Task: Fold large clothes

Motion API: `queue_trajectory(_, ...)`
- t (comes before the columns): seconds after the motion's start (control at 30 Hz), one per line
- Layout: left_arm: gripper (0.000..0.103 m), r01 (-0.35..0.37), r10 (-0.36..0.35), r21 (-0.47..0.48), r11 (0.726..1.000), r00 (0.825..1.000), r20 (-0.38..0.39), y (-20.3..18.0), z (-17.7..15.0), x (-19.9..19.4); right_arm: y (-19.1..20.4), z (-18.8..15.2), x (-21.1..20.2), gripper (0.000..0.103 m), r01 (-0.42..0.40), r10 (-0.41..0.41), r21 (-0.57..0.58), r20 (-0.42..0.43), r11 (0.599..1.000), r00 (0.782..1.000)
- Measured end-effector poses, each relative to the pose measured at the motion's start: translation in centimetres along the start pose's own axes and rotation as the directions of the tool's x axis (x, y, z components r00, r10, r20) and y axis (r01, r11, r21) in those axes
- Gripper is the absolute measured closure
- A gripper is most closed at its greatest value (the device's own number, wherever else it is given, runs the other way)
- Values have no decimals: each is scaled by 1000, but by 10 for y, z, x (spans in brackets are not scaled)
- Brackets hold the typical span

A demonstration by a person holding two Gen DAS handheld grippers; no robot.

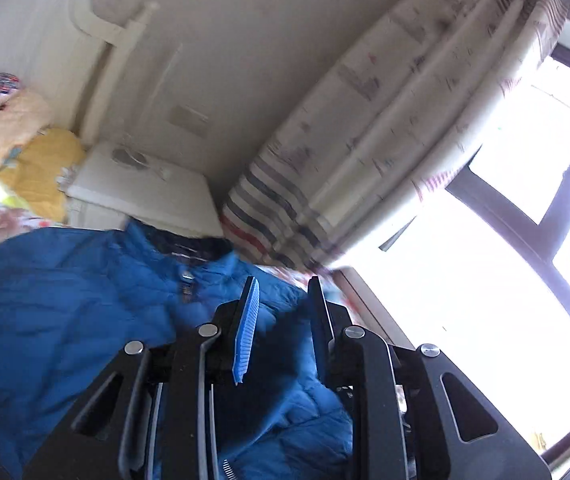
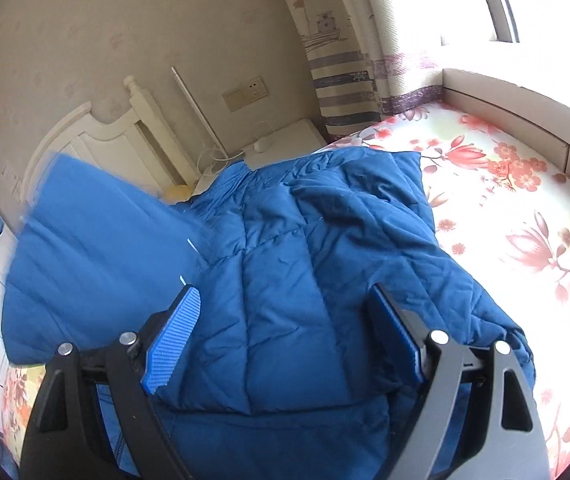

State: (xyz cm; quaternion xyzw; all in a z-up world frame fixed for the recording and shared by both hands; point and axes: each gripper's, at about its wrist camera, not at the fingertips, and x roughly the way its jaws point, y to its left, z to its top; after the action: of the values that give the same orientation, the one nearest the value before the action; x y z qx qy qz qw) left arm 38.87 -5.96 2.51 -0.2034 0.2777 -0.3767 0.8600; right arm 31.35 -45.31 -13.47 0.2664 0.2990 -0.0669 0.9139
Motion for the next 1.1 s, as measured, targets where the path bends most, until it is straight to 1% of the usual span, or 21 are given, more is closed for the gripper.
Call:
queue_trajectory(0.03,82,-36,36,-5,999,999,27,8,-3,-14,0,0,1,18,-2,2,-2,-3,1000,1000)
queue_trajectory(0.1,82,-163,164,-13,986,985,52,24,-10,-42,1,-2,1,18,-6,6,1,-7,1000,1000)
queue_trajectory(0.13,82,-233,234,-20,972,970,63,36,-13,-55,1,-1,2,18,-7,7,3,-7,1000,1000)
queue_trajectory(0.17,82,-308,309,-36,951,949,68,50,-17,-69,3,-3,2,18,-7,7,6,-5,1000,1000)
queue_trajectory(0.23,82,-418,422,-79,905,905,50,75,-29,-85,2,-3,1,18,-13,13,17,-2,1000,1000)
queue_trajectory(0.3,82,-488,495,-139,862,869,14,105,-48,-107,0,-3,0,18,-18,17,33,3,999,1000)
queue_trajectory(0.37,82,-546,546,-159,823,836,-45,126,-66,-111,-3,-3,-1,19,-18,18,50,11,999,1000)
queue_trajectory(0.4,82,-550,547,-162,819,835,-67,135,-68,-108,-5,-2,-2,19,-19,18,60,16,998,1000)
queue_trajectory(0.47,82,-543,535,-162,824,839,-96,140,-76,-98,-7,-3,-3,19,-24,23,71,23,997,999)
queue_trajectory(0.6,82,-564,554,-56,824,822,-133,133,-87,-64,-9,-3,-4,19,-27,25,77,35,997,999)
queue_trajectory(0.63,82,-552,539,-61,831,828,-155,136,-89,-59,-10,-3,-4,19,-30,27,78,35,996,999)
queue_trajectory(0.7,82,-517,501,-108,849,854,-141,145,-92,-65,-11,-3,-5,19,-51,48,86,43,995,998)
queue_trajectory(0.73,82,-491,476,-143,859,870,-130,151,-95,-71,-12,-2,-5,19,-69,66,93,39,993,997)
queue_trajectory(0.77,82,-471,457,-176,865,882,-114,155,-95,-78,-17,0,-3,19,-108,106,120,21,987,994)
queue_trajectory(0.8,82,-469,459,-191,862,883,-98,154,-91,-78,-26,2,-3,20,-146,146,180,16,973,989)
queue_trajectory(0.87,82,-478,476,-201,855,877,-60,153,-90,-89,-40,2,-15,21,-181,177,279,42,943,983)
queue_trajectory(0.9,82,-472,476,-209,856,879,-35,152,-91,-95,-48,-1,-25,21,-209,204,347,51,914,978)
queue_trajectory(0.93,82,-472,479,-214,855,878,-23,151,-90,-99,-52,-3,-33,20,-232,230,389,52,892,972)
queue_trajectory(1.0,82,-487,500,-231,842,866,-4,153,-90,-104,-51,-14,-50,20,-267,286,440,25,857,958)
queue_trajectory(1.03,82,-490,505,-248,836,863,-2,156,-90,-106,-47,-19,-58,20,-271,300,434,2,859,954)
queue_trajectory(1.1,82,-497,514,-272,824,858,-7,161,-90,-108,-32,-34,-70,20,-262,305,374,-60,890,950)
